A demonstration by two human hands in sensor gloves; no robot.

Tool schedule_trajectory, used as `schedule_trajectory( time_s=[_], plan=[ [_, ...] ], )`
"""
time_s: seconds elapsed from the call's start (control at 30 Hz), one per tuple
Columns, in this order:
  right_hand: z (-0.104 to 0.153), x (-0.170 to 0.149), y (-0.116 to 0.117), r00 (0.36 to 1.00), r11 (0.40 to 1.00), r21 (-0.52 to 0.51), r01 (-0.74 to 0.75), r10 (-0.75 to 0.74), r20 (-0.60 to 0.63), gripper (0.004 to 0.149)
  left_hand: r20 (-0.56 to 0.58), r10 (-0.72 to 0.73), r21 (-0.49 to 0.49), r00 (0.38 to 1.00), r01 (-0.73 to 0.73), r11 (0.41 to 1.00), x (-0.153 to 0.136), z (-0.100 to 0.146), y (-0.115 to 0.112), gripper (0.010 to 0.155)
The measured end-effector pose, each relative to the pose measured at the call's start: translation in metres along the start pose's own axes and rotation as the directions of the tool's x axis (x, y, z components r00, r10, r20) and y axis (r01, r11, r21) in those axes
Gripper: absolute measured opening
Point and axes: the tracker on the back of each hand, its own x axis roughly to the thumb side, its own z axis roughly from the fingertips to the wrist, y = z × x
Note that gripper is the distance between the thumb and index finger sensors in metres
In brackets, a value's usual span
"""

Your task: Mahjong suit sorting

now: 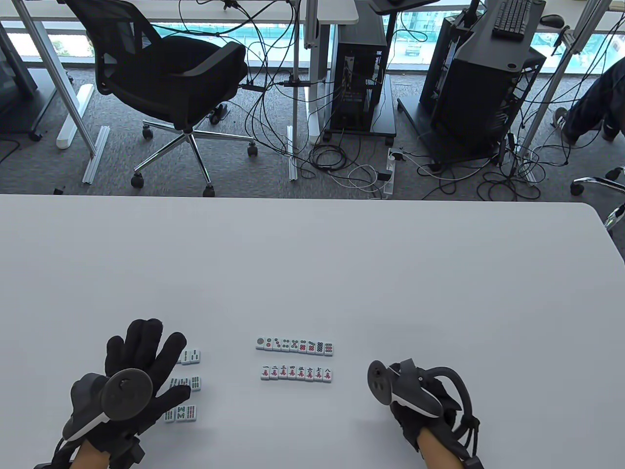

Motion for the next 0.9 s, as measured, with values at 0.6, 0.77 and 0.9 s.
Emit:
schedule_trajectory(
  time_s=[0.6,0.77,0.9],
  plan=[
    [0.012,-0.009,0.037,0.999,0.999,-0.005,-0.042,0.042,-0.018,0.060,-0.003,-0.004,-0.010,1.000,0.004,1.000,0.003,0.000,0.000,0.086],
    [0.009,-0.002,0.032,0.998,0.998,-0.014,-0.064,0.064,0.011,0.059,0.001,0.000,0.001,1.000,0.000,1.000,0.004,0.000,0.002,0.086],
    [0.004,0.018,0.020,0.998,0.991,-0.133,0.022,-0.014,0.066,0.059,0.001,0.005,0.009,1.000,-0.005,1.000,0.003,0.000,0.003,0.086]
  ],
)
